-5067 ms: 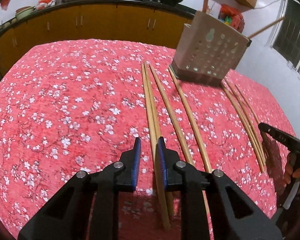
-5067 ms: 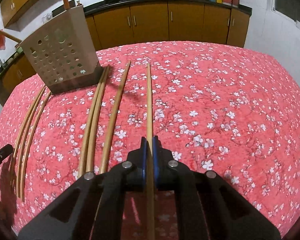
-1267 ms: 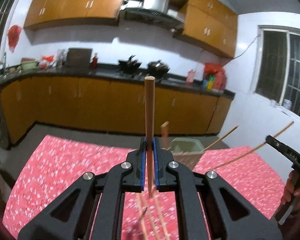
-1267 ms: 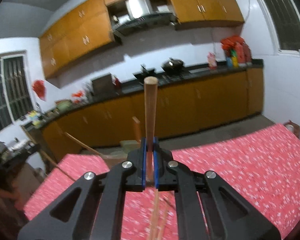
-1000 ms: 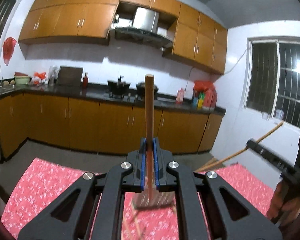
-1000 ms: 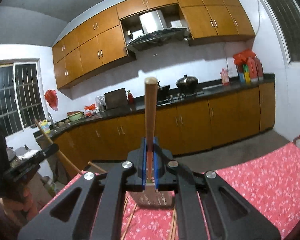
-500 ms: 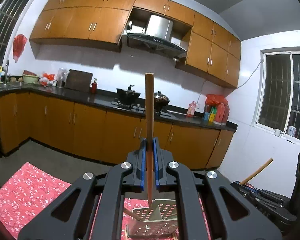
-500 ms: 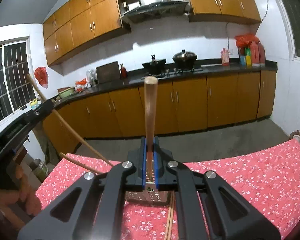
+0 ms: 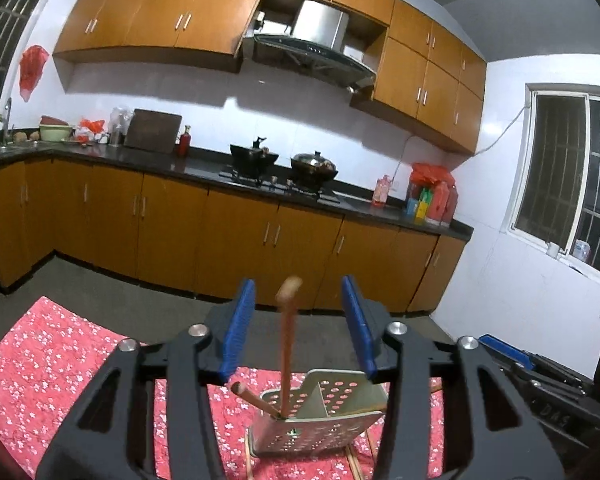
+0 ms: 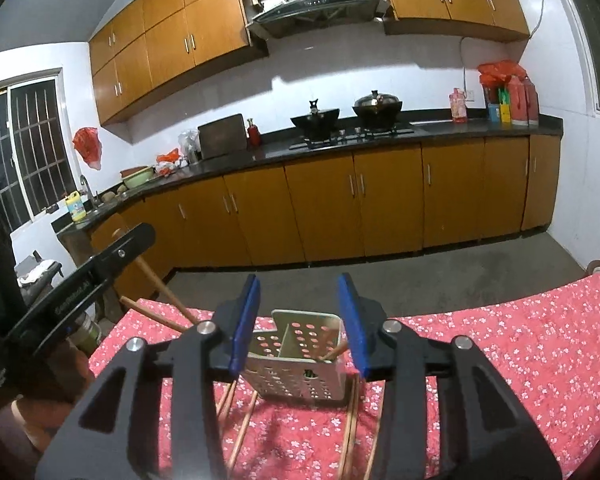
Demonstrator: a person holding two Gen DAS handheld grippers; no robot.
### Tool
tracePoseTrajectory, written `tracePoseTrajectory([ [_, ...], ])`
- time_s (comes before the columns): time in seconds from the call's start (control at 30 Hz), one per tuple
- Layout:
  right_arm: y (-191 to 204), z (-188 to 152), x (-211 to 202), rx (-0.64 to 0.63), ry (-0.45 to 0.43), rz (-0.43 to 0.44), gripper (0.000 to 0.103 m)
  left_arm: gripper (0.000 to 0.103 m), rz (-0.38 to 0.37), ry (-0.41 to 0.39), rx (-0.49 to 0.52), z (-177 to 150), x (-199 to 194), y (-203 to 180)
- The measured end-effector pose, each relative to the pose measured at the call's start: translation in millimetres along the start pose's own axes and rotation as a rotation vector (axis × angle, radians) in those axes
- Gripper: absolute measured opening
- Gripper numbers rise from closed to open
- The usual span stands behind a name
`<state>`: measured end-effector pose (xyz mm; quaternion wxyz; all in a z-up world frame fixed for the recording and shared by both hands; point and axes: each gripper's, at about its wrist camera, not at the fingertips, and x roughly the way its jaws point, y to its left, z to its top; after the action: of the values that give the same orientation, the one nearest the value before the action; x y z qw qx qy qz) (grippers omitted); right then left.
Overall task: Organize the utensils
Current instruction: 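Open the left tool over the holder while the right tool releases its chopstick too, then return the left tool to grasp a chopstick while the right tool grasps another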
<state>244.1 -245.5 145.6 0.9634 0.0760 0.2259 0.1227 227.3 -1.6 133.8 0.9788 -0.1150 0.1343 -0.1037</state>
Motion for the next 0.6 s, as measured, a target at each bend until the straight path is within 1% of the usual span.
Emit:
tracePoseTrajectory([
  [0.1, 2, 1, -9, 0.0, -0.025, -0.001, 0.042, 0.046, -0.003, -0.002, -0.009, 4, -4, 0],
  [0.2, -1, -1, -23, 0.001, -0.052, -0.01, 0.043, 0.046, -0.003, -0.018, -0.023, 7, -17, 5],
  [0.3, -10, -7, -43, 0.017, -0.082, -0.036, 0.043, 0.046, 0.005, -0.03, -0.032, 8, -36, 12],
  [0.4, -25, -21, -56, 0.038, -0.088, -0.077, 0.043, 0.046, 0.026, -0.027, -0.036, 1, -54, 24],
  [0.5, -47, -46, -60, 0.074, -0.054, -0.137, 0.043, 0.046, 0.073, -0.002, -0.033, -15, -71, 41],
  [0.57, -66, -69, -53, 0.113, 0.012, -0.162, 0.043, 0.046, 0.125, 0.038, -0.024, -32, -75, 53],
  [0.6, -76, -85, -45, 0.139, 0.066, -0.187, 0.043, 0.046, 0.153, 0.071, -0.017, -42, -74, 60],
])
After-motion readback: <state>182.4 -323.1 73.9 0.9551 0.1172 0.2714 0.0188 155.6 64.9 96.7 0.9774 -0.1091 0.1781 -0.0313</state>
